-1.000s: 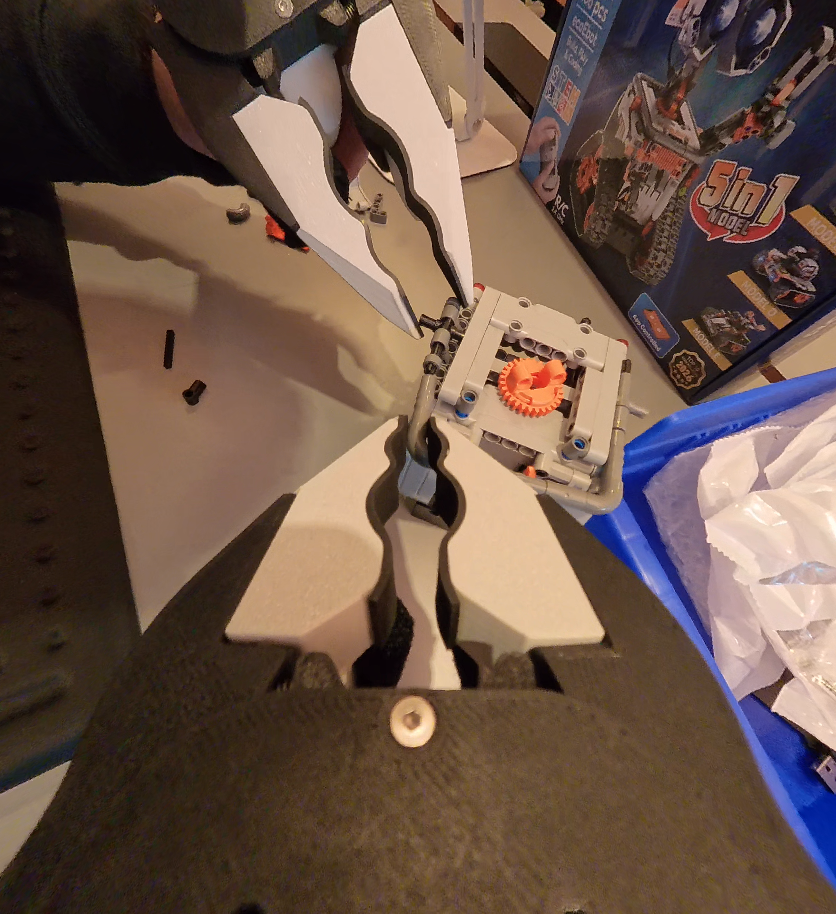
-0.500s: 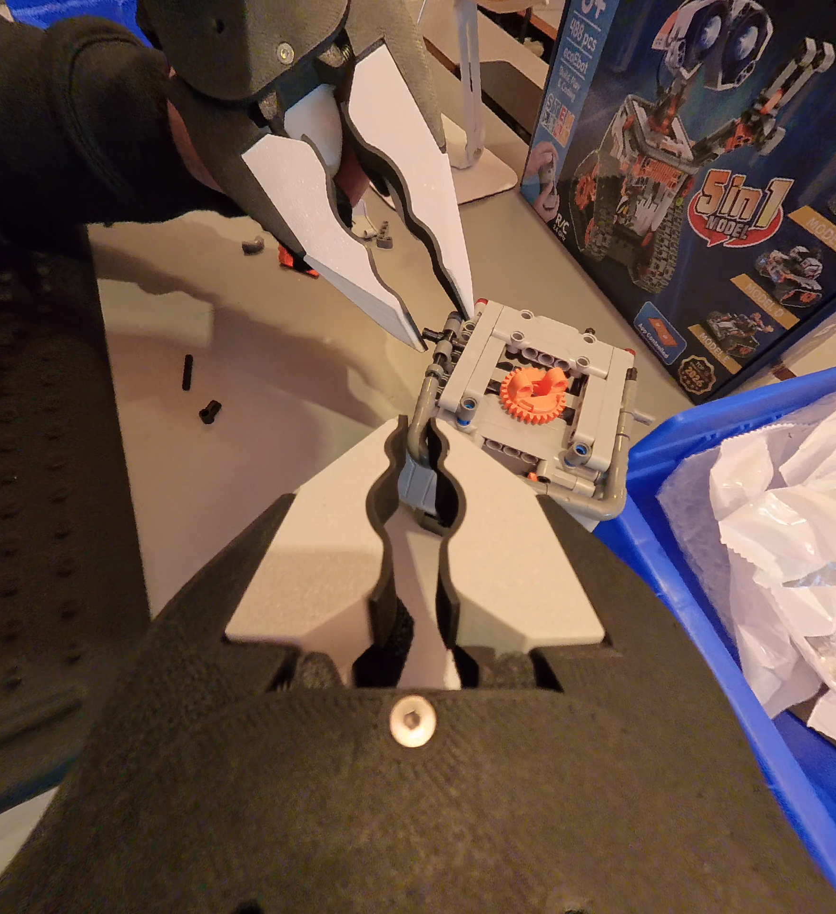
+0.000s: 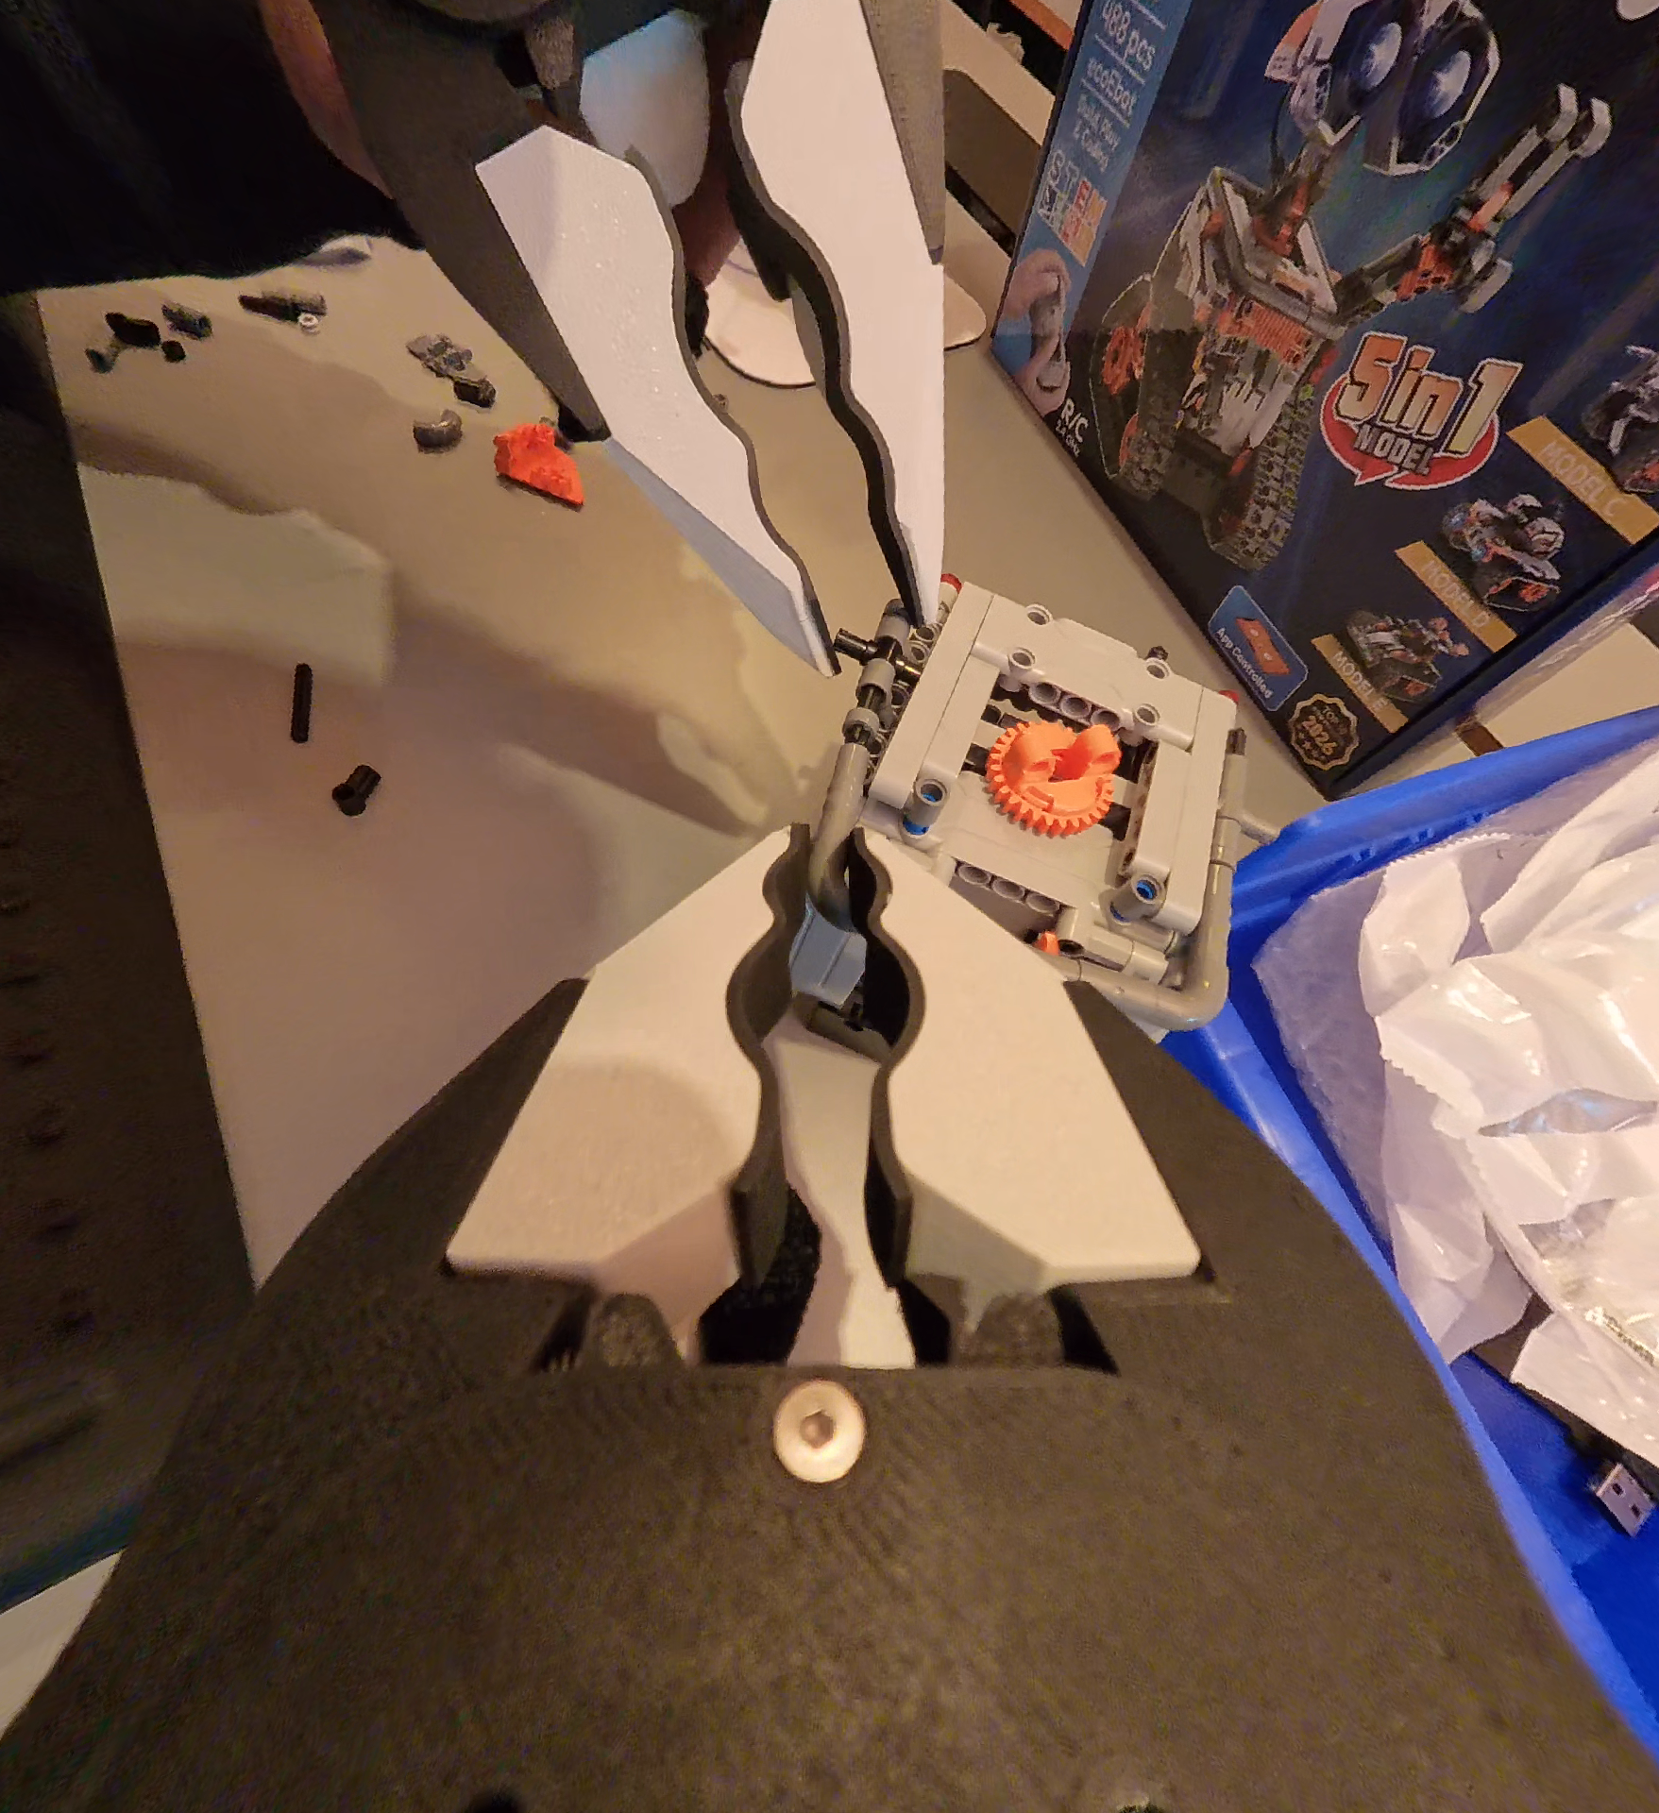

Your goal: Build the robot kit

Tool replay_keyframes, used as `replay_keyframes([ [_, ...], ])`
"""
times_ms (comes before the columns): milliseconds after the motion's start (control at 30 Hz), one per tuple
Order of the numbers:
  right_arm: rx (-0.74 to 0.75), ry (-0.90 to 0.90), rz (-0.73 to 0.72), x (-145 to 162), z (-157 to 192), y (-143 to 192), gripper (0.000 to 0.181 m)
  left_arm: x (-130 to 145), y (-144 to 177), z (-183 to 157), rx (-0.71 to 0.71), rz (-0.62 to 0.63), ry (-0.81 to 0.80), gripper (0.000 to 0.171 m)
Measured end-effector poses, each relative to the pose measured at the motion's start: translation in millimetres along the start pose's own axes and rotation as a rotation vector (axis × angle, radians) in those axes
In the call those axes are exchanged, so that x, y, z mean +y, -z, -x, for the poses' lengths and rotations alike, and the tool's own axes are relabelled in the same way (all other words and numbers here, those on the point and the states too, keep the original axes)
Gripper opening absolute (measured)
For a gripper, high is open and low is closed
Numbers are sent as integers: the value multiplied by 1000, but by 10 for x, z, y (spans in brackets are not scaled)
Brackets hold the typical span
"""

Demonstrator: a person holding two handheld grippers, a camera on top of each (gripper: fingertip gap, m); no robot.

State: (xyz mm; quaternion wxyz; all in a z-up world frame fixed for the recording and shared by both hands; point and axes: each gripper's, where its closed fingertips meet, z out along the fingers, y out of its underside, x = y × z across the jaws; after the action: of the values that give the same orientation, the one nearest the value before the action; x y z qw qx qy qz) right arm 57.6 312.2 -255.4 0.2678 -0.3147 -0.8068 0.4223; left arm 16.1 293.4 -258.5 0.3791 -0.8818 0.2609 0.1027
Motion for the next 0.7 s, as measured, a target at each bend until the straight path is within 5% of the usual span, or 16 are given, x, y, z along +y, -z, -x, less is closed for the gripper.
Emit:
replay_keyframes([
  [200, -15, -24, -24, 10, -13, 7, 5, -16, -7, 10, 23, -11, -19, 18],
  [300, -16, -18, -21, 19, -1, -9, 5, -35, 4, 44, -76, -48, -68, 27],
  [700, -37, -33, -37, 26, -6, 24, 5, -92, 7, -64, -270, -52, -312, 9],
])
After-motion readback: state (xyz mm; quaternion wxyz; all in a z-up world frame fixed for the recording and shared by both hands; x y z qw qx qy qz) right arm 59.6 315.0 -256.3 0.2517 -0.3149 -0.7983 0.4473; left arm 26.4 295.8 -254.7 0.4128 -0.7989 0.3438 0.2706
